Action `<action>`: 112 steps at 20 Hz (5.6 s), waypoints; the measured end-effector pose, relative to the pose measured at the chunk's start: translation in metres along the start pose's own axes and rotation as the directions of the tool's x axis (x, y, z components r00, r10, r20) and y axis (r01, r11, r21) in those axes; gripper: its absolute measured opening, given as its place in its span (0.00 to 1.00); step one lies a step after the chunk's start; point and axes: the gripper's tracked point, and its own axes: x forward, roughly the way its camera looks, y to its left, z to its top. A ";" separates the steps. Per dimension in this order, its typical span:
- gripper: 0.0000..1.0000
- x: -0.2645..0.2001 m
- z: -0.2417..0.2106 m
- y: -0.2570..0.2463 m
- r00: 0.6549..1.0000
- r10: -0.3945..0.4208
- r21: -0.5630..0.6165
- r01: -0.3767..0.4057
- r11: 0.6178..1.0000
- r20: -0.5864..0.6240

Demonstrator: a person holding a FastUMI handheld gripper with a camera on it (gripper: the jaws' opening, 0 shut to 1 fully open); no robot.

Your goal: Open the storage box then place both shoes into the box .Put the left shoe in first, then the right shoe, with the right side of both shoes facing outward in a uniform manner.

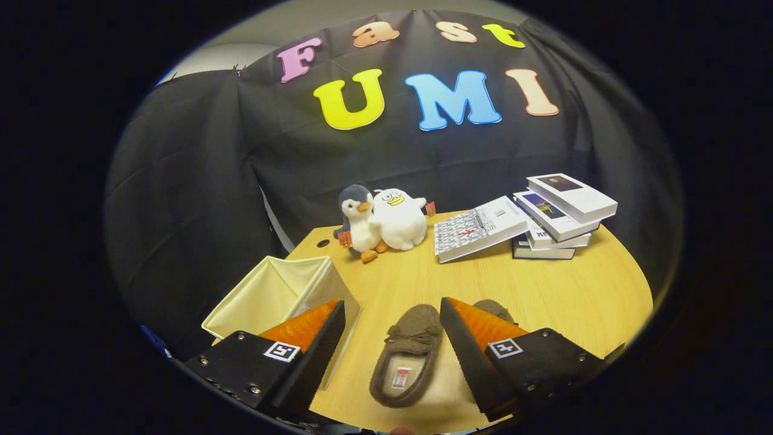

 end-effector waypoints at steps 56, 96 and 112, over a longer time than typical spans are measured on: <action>0.01 0.056 -0.001 0.194 0.977 0.109 0.417 -0.022 0.909 -0.186; 0.99 -0.023 0.023 -0.005 0.999 -0.027 -0.010 0.027 1.000 -0.023; 0.99 0.011 -0.089 -0.160 0.954 -0.200 -0.107 0.180 0.978 -0.224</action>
